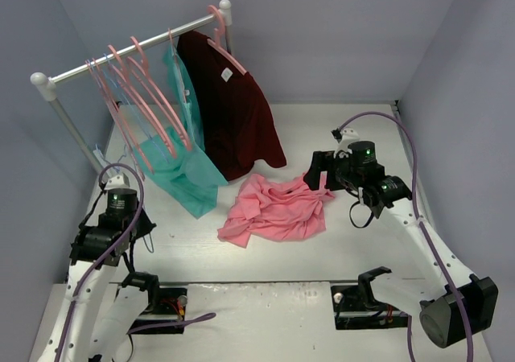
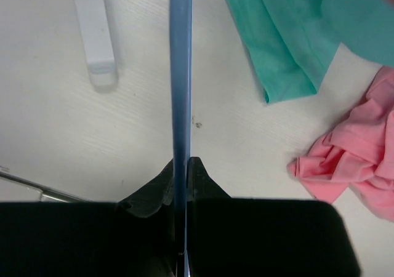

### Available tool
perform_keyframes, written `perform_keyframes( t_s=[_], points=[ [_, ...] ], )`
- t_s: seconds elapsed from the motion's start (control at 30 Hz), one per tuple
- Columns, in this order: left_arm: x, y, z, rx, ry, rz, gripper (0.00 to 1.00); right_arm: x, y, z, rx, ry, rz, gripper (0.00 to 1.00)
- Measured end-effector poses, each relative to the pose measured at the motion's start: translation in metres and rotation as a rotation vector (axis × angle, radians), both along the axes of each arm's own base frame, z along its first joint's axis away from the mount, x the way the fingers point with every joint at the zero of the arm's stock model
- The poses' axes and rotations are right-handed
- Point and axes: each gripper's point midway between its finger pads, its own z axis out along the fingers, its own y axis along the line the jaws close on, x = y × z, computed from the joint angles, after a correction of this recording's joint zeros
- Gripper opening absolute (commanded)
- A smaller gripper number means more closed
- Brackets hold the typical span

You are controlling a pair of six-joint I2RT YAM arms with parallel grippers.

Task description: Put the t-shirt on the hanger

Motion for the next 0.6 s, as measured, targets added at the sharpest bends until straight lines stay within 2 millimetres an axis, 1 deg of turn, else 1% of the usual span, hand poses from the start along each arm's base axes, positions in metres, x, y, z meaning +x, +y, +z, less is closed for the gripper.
perform_keyframes(
  t_s=[0.07, 0.2, 0.4, 0.6],
  points=[
    [-0.004, -0.004, -0.003, -0.019, 0.007, -0.007, 0.0, 0.001, -0.001, -0.001, -0.006, 0.001, -0.008, 0.8],
    [-0.006, -0.013, 0.0, -0.054, -0.013, -0.041, 0.0, 0.002, -0.003, -0.001, -0.014, -0.002, -0.019, 0.8],
    [-0.014, -0.036, 0.003, -0.145, -0.014, -0.14, 0.0, 0.004, -0.006, 0.001, -0.021, -0.01, -0.032, 0.8],
    [-0.025, -0.056, 0.017, -0.198, -0.008, -0.279, 0.0, 0.007, -0.006, 0.006, -0.02, -0.022, -0.038, 0.8]
  ],
)
